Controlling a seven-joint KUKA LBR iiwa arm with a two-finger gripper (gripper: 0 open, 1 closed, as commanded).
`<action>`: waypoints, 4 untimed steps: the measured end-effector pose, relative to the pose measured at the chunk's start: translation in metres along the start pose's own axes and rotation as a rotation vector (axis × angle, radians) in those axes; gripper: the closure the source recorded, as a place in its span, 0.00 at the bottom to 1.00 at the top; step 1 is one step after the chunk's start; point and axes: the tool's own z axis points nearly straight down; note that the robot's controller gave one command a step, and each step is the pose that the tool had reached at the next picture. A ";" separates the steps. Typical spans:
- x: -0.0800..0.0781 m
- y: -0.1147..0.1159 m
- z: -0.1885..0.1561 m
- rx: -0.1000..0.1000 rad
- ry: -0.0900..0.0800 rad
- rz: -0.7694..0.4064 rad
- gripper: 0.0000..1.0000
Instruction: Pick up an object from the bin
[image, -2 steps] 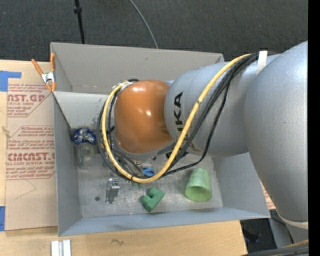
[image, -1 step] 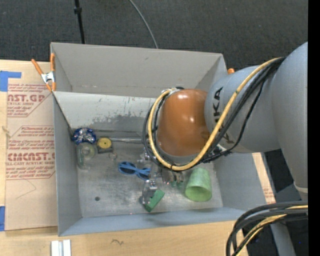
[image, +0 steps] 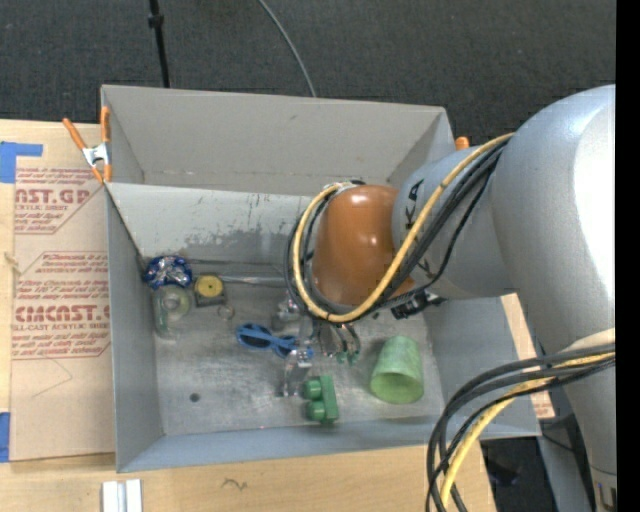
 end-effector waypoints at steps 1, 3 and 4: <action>-0.005 -0.024 -0.002 0.000 0.002 -0.032 0.00; 0.010 -0.077 -0.153 0.005 0.000 -0.253 1.00; 0.023 -0.086 -0.199 0.004 0.002 -0.338 1.00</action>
Offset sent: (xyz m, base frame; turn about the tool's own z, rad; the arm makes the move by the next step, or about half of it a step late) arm 0.0038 -0.0254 -0.0002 -0.0317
